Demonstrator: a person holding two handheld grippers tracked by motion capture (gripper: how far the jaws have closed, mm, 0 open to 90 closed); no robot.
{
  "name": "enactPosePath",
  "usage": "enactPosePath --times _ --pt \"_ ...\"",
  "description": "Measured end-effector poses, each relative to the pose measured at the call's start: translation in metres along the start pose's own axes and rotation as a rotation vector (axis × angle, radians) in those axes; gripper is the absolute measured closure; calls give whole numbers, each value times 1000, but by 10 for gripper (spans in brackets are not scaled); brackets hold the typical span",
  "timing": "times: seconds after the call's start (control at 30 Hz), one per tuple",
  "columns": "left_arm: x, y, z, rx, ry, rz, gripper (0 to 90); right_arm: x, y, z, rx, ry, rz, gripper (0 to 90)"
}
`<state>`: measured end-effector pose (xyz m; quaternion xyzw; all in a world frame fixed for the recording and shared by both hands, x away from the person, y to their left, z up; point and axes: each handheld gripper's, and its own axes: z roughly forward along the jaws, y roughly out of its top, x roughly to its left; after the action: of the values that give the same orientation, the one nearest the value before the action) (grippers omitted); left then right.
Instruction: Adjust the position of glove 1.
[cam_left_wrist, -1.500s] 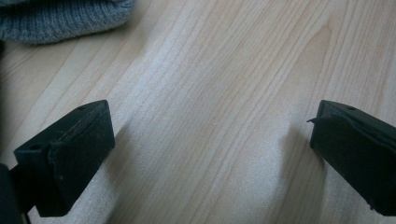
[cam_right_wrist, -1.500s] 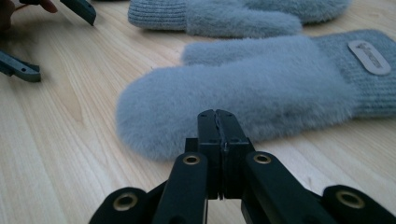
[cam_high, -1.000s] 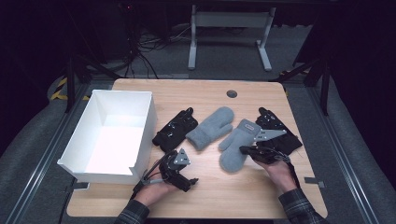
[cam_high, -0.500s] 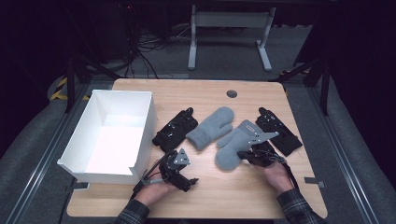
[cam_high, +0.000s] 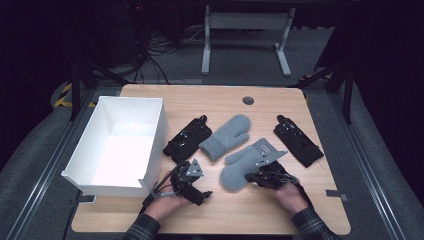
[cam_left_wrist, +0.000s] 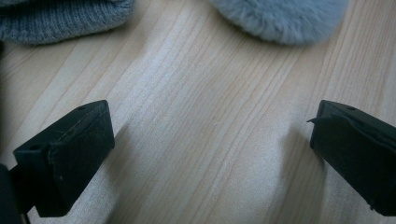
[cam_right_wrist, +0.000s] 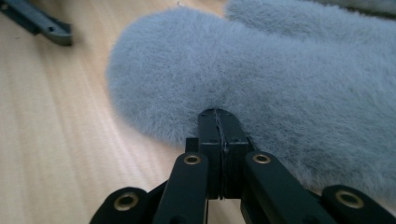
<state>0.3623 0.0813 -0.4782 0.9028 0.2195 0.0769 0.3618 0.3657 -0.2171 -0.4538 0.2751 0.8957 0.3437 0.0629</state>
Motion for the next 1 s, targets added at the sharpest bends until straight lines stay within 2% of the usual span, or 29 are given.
enactPosePath --times 0.1,0.17,0.23,0.3,0.33,0.37,0.4,0.47,0.53,0.57,0.67,0.7,0.73,0.8,0.87,1.0 --pt "-1 1 -1 8 2 -6 4 7 0 1 0 10 -15 900" --pt "-2 3 -3 18 6 -10 46 9 0 -1 -5 11 -24 900" --pt "-3 6 -7 29 11 -19 188 8 2 -7 -31 15 -27 900" --pt "-3 6 -8 38 11 -18 260 7 4 -13 -59 12 -23 900" --pt "-4 9 -12 25 -15 -20 346 5 4 -18 -72 3 -20 900" --pt "-4 9 -12 25 -15 -20 414 2 5 -22 -86 -5 -15 900" --pt "-6 13 -16 -12 -52 -30 485 -2 5 -25 -96 -13 -5 900" --pt "-7 17 -18 -38 -78 -17 617 -11 5 -33 -113 -41 10 900" --pt "-8 20 -18 -37 -86 -11 723 -16 5 -36 -122 -53 20 900" --pt "-9 23 -18 -33 -90 -3 723 -21 5 -38 -129 -70 27 900" --pt "-11 31 -16 -38 -119 0 872 -38 4 -44 -142 -114 56 900" --pt "-12 36 -15 -41 -127 6 897 -49 4 -47 -143 -144 69 900" --pt "-12 36 -15 -41 -127 6 898 -49 4 -47 -143 -144 69 900" --pt "-16 42 -12 -50 -144 9 898 -63 4 -50 -152 -180 97 900" --pt "-18 45 -8 -47 -155 16 898 -73 6 -50 -147 -201 101 900" --pt "-22 51 -1 -45 -164 22 898 -87 10 -43 -143 -216 107 900"
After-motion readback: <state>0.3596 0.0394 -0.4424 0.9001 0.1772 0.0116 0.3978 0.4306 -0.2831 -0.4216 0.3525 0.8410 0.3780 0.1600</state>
